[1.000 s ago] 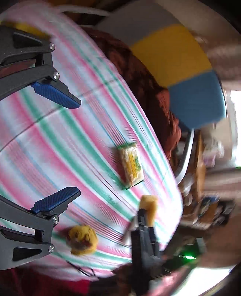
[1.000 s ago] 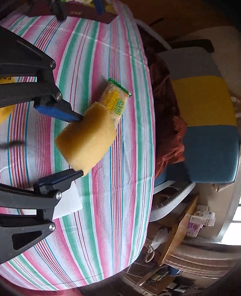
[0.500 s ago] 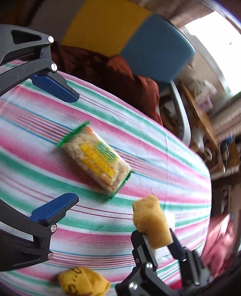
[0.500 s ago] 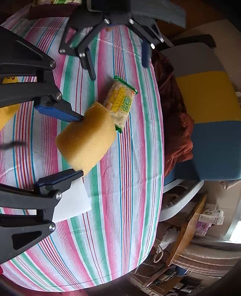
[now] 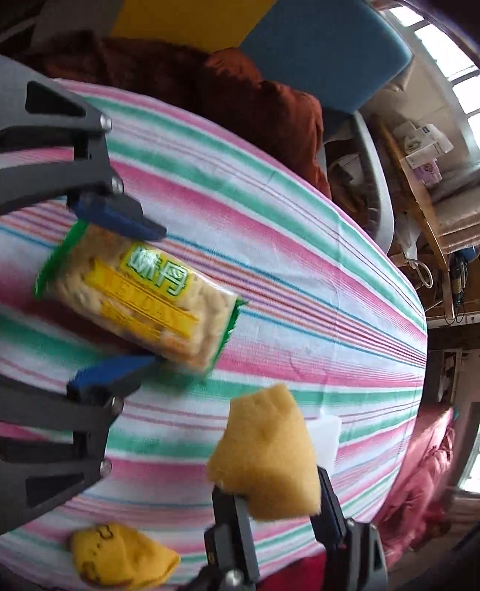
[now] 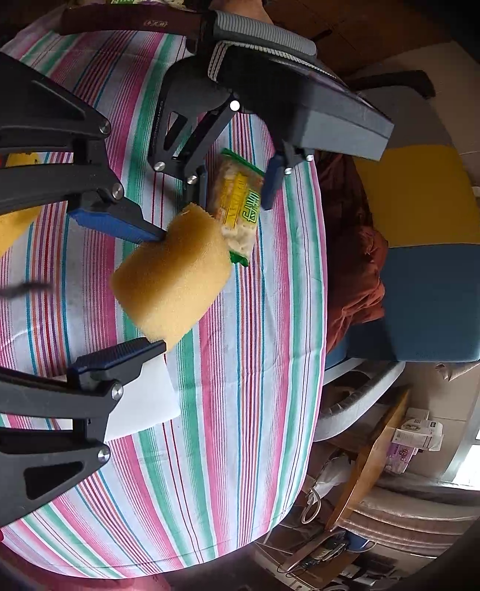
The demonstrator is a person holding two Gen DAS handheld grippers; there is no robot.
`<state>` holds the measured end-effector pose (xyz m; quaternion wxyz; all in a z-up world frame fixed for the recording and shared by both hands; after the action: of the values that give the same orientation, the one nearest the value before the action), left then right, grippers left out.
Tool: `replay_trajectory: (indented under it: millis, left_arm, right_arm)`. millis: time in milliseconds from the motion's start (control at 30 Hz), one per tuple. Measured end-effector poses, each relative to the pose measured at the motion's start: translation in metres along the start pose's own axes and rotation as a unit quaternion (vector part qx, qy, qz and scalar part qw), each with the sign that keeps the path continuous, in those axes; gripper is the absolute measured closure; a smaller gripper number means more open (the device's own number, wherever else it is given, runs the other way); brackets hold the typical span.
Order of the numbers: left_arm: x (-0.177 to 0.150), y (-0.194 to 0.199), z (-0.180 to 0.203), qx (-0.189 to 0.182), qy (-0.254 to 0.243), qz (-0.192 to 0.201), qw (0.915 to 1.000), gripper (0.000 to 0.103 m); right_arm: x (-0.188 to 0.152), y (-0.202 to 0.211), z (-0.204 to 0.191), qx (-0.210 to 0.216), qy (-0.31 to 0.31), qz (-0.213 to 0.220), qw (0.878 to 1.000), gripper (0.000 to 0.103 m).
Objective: Organize objects
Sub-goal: 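Grasp the WEIDAN snack bag with left gripper while right gripper holds the sponge, then carry the snack bag and sponge into the gold tray, opening both grippers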
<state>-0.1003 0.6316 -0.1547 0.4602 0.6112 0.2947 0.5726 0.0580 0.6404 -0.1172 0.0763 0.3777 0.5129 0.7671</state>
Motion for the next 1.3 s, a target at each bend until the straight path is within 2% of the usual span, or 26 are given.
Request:
replay_trajectory:
  millis: [133, 267, 367, 433, 500, 633, 700, 867, 933, 1000, 1033, 1100, 1167, 1300]
  left_arm:
    - [-0.018, 0.009, 0.008, 0.007, 0.061, 0.015, 0.998, 0.052]
    - [-0.05, 0.025, 0.02, 0.034, 0.132, 0.011, 0.9906, 0.052]
    - [-0.076, 0.034, 0.034, 0.052, 0.173, 0.002, 0.9836, 0.052]
    - [-0.092, 0.041, 0.047, 0.054, 0.198, 0.004, 0.9786, 0.052]
    - [-0.105, 0.046, 0.057, 0.065, 0.215, 0.009, 0.9745, 0.05]
    - [-0.119, 0.048, 0.069, 0.035, 0.255, 0.041, 0.9654, 0.046]
    - [-0.12, 0.047, 0.07, 0.035, 0.258, 0.055, 0.9639, 0.042]
    - [-0.117, 0.042, 0.071, 0.038, 0.266, 0.07, 0.9606, 0.035]
    - [-0.115, 0.041, 0.069, 0.043, 0.27, 0.075, 0.9589, 0.035]
    - [-0.115, 0.039, 0.071, 0.049, 0.268, 0.076, 0.9592, 0.035]
    - [-0.116, 0.04, 0.072, 0.054, 0.267, 0.077, 0.9591, 0.036]
    - [-0.115, 0.044, 0.067, 0.063, 0.264, 0.077, 0.9595, 0.049]
    - [-0.117, 0.047, 0.067, 0.068, 0.264, 0.077, 0.9589, 0.053]
    - [-0.125, 0.06, 0.075, 0.077, 0.272, 0.079, 0.9559, 0.054]
  right_arm:
    - [-0.003, -0.005, -0.008, 0.013, 0.016, -0.005, 1.0, 0.05]
    - [-0.009, -0.009, -0.024, 0.032, 0.05, -0.011, 0.998, 0.05]
    - [-0.015, -0.012, -0.033, 0.038, 0.074, -0.018, 0.996, 0.045]
    - [-0.016, -0.011, -0.035, 0.053, 0.076, -0.019, 0.995, 0.036]
    - [-0.016, -0.012, -0.033, 0.061, 0.073, -0.019, 0.995, 0.033]
    - [-0.015, -0.011, -0.031, 0.065, 0.067, -0.017, 0.995, 0.031]
    - [-0.014, -0.009, -0.034, 0.07, 0.069, -0.013, 0.995, 0.029]
    - [-0.014, -0.017, -0.031, 0.05, 0.073, -0.01, 0.996, 0.031]
    - [-0.013, -0.016, -0.028, 0.043, 0.075, -0.001, 0.996, 0.043]
    - [-0.01, -0.012, -0.026, 0.039, 0.074, 0.012, 0.996, 0.049]
    - [-0.009, -0.01, -0.024, 0.036, 0.074, 0.018, 0.996, 0.051]
    - [-0.008, -0.008, -0.023, 0.036, 0.076, 0.023, 0.996, 0.053]
    - [-0.007, -0.007, -0.023, 0.039, 0.076, 0.026, 0.996, 0.053]
    - [-0.008, -0.008, -0.021, 0.045, 0.071, 0.025, 0.996, 0.053]
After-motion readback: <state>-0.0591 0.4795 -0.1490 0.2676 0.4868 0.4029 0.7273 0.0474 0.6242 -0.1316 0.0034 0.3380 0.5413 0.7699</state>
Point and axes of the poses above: each gripper's, at about its wrist camera, not at the fingertips, and y roughly against the way its jaws point, z to its right, x to its top, the point moved 6 cm from there along -y, roughly the way its jaws point, and after that the axes turned 14 degrees about -x, right-handed, at the moved point
